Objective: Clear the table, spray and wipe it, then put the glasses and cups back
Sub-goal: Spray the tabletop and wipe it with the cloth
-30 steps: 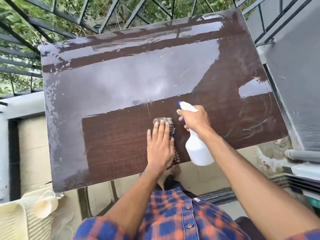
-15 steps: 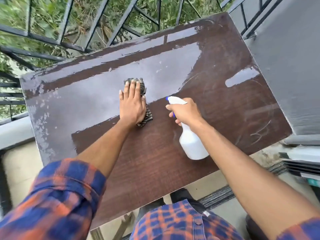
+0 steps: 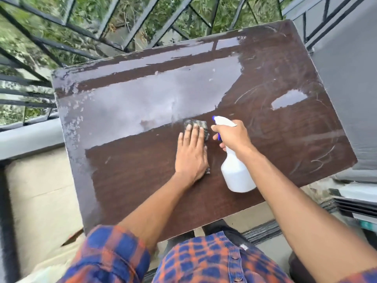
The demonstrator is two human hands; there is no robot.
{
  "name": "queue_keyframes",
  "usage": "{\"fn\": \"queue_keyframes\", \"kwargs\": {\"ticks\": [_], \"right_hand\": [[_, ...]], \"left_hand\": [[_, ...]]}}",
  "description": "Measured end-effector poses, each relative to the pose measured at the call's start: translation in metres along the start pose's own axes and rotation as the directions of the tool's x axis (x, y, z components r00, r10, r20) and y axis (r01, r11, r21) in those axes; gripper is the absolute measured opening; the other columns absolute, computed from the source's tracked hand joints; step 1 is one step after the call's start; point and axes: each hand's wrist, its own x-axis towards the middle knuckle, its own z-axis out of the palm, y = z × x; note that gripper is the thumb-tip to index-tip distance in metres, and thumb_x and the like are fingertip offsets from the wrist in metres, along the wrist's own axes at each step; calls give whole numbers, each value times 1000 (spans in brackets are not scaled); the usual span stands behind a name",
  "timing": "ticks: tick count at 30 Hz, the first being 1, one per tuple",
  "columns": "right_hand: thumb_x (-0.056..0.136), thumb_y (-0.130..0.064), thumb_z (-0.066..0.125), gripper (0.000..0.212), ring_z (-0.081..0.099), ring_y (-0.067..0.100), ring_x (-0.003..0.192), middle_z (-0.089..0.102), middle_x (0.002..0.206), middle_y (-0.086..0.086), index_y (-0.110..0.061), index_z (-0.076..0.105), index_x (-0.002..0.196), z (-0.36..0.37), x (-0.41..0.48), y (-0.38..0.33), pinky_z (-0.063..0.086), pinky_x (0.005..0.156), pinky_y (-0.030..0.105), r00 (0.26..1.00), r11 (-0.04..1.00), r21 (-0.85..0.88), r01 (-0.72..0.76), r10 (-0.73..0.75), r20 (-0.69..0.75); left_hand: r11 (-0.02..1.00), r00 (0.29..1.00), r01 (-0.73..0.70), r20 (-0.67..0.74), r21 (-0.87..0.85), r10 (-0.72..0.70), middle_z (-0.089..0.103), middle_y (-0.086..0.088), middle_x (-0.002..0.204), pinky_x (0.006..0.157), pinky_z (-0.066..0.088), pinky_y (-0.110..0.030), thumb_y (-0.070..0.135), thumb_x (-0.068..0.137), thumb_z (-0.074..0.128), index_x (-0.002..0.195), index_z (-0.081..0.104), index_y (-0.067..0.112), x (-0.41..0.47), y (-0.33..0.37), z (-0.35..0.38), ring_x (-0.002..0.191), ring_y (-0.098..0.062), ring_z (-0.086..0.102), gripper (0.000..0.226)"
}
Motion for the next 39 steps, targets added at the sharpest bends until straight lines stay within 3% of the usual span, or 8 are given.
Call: {"fn": "queue_keyframes", "kwargs": {"ticks": [5,10,17,23,29,32,35,39], "right_hand": [[85,-33,75,20,58,19,46,79,73,3,-14,72,79,22,-20,1,49,53,28,1000,998,-59,22,-21,21],[87,-30,73,15,58,20,50,80,81,4,-19,68,78,40,-35,-9,51,57,30,995,993,-86,84,-79,58],[87,-29,72,15,57,22,51,80,80,5,-23,66,74,69,-58,-20,51,59,29,977,979,-114,167,-149,150],[87,-29,72,13,57,21,50,76,75,2,-22,67,77,84,-74,-19,50,57,28,963,974,-119,193,-165,212],[87,-30,72,14,58,21,50,77,76,1,-22,67,77,54,-72,-6,51,58,29,968,977,-99,190,-169,188],[88,-29,72,10,55,19,47,74,73,0,-22,70,81,28,-63,7,49,56,29,972,981,-84,176,-160,171],[90,-29,71,14,55,20,49,75,76,0,-22,66,78,-1,-56,24,48,56,28,978,983,-91,159,-144,154],[91,-27,71,15,56,21,51,78,81,2,-23,64,78,-39,-50,46,50,56,29,986,987,-78,139,-131,106]], "left_hand": [[1000,1000,15,23,18,-15,30,-5,162,121,15,-52,32,100,35,155,33,14,-1,-16,-6,151,-26,21,58],[977,977,209,-30,-31,-210,29,-7,162,120,19,-53,35,98,32,155,32,16,14,-100,-35,152,-28,19,60],[851,826,516,-204,-102,-525,26,-9,163,122,17,-52,35,100,32,155,29,15,-83,-220,-64,152,-27,16,58],[735,675,650,-299,-192,-674,29,-13,161,121,21,-50,30,101,33,155,28,11,-155,-216,-52,150,-32,21,57],[663,604,723,-290,-194,-743,29,-17,160,120,19,-55,28,100,34,154,28,5,-135,-197,-47,150,-36,20,59],[728,683,669,-263,-148,-681,27,-16,161,121,15,-54,27,100,36,156,24,7,-108,-167,-39,151,-35,16,60],[850,823,522,-219,-75,-525,29,-15,161,120,17,-54,27,99,42,155,27,7,-72,-109,-24,151,-34,19,61],[952,950,295,-86,-79,-301,22,-11,164,121,15,-55,32,98,32,157,23,10,-33,-12,5,153,-30,13,64]]}}
